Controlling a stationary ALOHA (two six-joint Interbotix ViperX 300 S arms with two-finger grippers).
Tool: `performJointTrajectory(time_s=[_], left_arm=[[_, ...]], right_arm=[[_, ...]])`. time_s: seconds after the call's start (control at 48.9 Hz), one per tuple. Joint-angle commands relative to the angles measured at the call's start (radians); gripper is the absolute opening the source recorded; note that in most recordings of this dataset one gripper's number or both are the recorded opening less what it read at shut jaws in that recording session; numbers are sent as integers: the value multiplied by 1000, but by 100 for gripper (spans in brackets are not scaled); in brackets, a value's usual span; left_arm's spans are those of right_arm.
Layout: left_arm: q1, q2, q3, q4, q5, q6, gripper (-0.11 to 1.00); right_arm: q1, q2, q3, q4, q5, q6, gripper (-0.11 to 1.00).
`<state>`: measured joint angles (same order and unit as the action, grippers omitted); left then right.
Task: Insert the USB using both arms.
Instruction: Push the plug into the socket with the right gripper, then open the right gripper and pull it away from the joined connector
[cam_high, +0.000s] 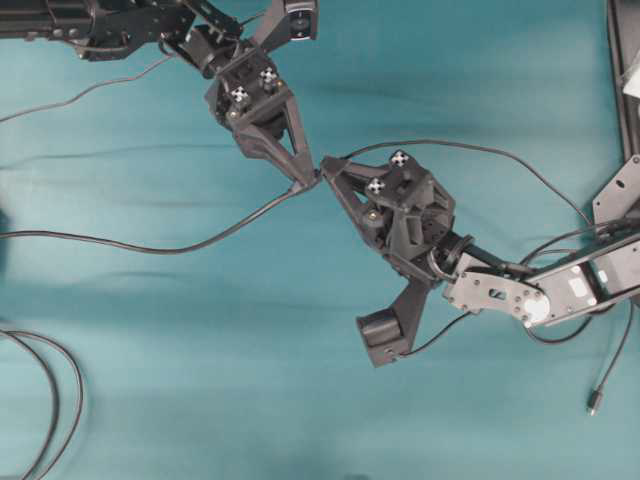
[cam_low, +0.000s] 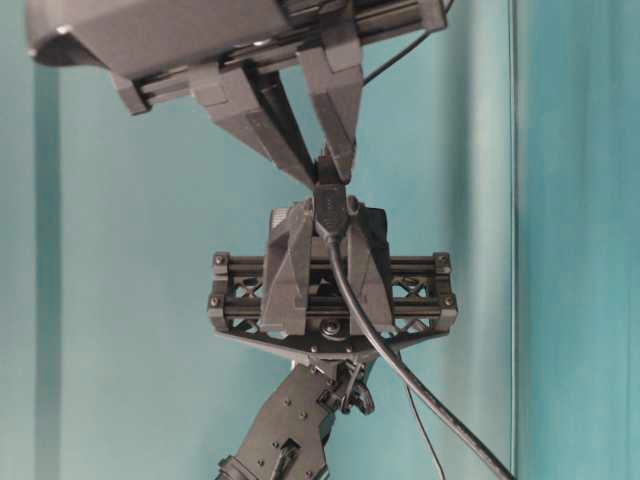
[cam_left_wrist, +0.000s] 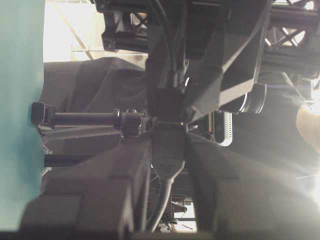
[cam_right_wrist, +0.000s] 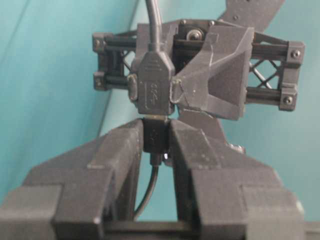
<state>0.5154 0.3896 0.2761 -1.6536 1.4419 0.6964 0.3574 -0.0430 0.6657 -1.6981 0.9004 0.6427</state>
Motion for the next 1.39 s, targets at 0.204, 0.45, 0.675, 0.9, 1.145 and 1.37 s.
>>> performJointTrajectory(time_s=[0.204,0.45,0.675,0.9,1.145,1.37], left_arm=[[11,-28,-35,-9,0,-21,22],[2,-28,-35,-8,14,-23,22],[-5,-29,-34,-8,14,-23,22],[-9,-29,-34,-9,14,-23,22],[-9,-31,-35,-8,14,-23,22],[-9,-31,-34,-8,11,-21,22]], right_arm=[[41,23,-44,17,44,32,19],[41,25,-66,34,140,49,19],[43,23,-83,32,166,52,19],[43,17,-109,48,153,123,19],[44,6,-127,97,127,153,41],[43,6,-115,98,143,130,79]])
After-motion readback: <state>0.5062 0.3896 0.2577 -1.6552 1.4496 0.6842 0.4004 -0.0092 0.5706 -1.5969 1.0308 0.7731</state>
